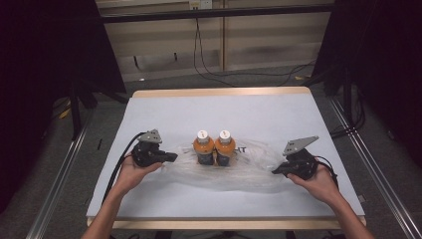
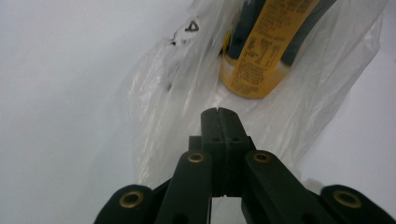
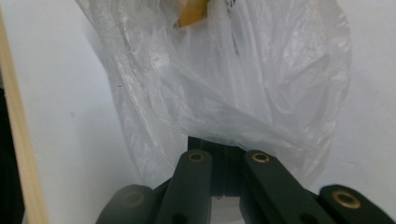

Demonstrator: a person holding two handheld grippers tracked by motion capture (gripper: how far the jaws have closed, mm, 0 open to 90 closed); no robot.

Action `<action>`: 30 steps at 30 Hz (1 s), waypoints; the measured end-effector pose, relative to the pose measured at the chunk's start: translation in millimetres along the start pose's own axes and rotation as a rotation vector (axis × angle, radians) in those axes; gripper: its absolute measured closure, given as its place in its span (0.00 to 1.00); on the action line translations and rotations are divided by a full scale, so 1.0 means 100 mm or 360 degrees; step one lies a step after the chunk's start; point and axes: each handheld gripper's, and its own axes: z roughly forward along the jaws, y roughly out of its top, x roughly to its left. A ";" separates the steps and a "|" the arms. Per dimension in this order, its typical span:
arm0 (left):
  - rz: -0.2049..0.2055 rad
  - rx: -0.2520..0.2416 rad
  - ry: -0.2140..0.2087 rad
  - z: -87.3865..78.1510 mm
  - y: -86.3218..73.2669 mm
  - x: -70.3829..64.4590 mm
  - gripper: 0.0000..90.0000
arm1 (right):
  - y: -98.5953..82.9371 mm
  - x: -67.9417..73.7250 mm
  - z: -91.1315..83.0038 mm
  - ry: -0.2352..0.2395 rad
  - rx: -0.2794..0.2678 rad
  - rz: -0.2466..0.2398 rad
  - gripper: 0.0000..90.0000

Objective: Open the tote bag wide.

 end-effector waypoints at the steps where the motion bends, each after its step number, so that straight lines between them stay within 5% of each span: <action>1: 0.0003 -0.0036 0.0007 -0.03 0.01 0.00 1.00 | 0.00 0.01 -0.03 -0.0016 -0.0007 -0.0001 1.00; 5: -0.0029 -0.0144 -0.0004 -0.14 0.04 -0.05 1.00 | -0.06 0.04 -0.17 -0.0010 -0.0108 0.0024 1.00; 12: 0.0037 -0.0184 -0.0084 -0.16 0.06 -0.28 1.00 | -0.01 0.10 -0.35 -0.0010 -0.0211 0.0011 1.00; 20: 0.0161 -0.0161 -0.0238 0.11 0.27 -0.65 1.00 | 0.34 0.16 -0.48 0.0009 -0.0341 -0.0071 1.00; 26: 0.0183 -0.0158 -0.0278 0.29 0.41 -0.71 1.00 | 0.54 0.19 -0.48 0.0032 -0.0377 -0.0109 1.00; 30: 0.0179 -0.0167 -0.0286 0.41 0.49 -0.75 1.00 | 0.67 0.05 -0.39 0.0042 -0.0352 -0.0094 1.00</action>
